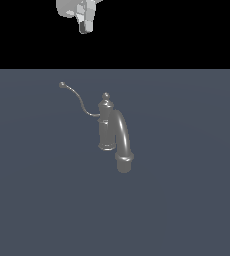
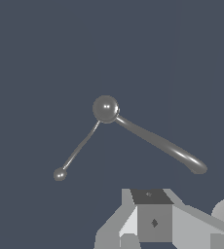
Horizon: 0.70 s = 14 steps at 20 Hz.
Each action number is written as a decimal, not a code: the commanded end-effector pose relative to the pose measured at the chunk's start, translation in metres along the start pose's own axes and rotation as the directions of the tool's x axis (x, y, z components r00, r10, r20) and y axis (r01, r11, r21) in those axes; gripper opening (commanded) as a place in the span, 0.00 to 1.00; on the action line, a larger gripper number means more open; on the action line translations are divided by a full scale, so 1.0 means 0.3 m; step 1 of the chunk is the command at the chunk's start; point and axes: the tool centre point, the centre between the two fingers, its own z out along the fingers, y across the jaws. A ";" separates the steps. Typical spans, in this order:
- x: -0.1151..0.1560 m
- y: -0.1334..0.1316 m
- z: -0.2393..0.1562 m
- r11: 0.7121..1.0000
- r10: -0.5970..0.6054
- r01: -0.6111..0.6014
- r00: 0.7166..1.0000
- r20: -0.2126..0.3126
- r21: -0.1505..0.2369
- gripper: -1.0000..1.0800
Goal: Turn on the faucet by rotating a designated handle.
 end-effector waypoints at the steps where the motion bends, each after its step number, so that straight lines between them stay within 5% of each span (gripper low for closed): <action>1: 0.008 -0.046 0.032 0.999 0.054 -0.054 0.999 -0.002 0.002 0.00; 14: 0.025 -0.271 0.224 0.946 0.324 -0.324 0.946 -0.012 0.014 0.00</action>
